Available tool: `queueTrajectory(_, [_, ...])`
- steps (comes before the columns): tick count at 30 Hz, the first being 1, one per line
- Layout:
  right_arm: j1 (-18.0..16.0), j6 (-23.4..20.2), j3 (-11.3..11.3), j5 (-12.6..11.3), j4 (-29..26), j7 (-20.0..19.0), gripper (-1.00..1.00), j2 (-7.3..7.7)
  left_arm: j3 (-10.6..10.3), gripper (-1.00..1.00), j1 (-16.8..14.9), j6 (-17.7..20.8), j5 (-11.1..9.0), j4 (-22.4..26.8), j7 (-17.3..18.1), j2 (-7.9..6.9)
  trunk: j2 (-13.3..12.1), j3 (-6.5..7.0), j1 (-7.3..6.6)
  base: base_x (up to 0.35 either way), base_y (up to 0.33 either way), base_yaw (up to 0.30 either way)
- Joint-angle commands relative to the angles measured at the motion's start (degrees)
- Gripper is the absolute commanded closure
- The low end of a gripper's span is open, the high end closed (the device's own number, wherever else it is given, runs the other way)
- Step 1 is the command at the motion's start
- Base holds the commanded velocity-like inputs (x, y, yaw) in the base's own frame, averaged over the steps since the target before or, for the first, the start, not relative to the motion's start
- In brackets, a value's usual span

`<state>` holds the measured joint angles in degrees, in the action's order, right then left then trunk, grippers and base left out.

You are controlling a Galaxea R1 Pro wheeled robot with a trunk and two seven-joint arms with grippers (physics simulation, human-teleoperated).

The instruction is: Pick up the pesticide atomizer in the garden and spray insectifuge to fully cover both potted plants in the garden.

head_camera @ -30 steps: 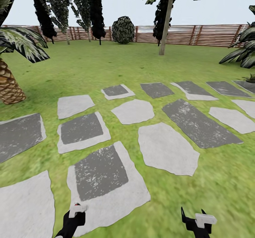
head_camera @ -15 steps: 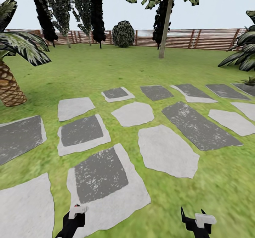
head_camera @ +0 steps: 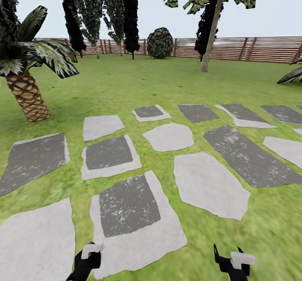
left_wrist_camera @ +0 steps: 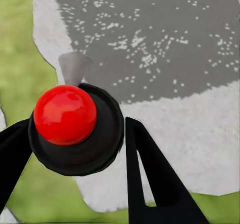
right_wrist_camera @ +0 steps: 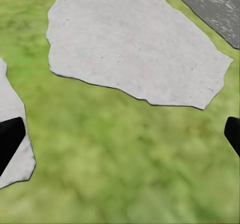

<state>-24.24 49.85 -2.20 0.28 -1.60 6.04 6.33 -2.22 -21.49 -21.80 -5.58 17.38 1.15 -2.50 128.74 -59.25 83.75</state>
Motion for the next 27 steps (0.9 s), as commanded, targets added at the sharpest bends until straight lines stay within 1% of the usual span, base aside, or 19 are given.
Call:
queueTrajectory(1, [0.0, 0.2, -0.2, 0.1, 0.0, 0.0, -1.0, 0.0, -0.2, 1.0, 0.0, -0.2, -0.6, -0.1, 0.1, 0.0, 0.0, 0.0, -0.01, 0.0, 0.0, 0.246])
queueTrajectory(23, [0.1, 0.2, -0.2, 0.1, 0.0, 0.0, -1.0, 0.0, -0.2, 1.0, 0.0, -0.2, -0.6, -0.2, 0.0, 0.04, 0.0, 0.93, -0.01, 0.0, 0.0, 0.249])
queueTrajectory(27, [0.1, 0.2, -0.2, 0.1, 0.0, -0.1, -1.0, -0.27, -0.2, 1.0, 0.0, -0.2, -0.7, -0.2, 0.1, 0.04, 0.0, 1.08, -0.01, 0.0, 0.0, 0.256])
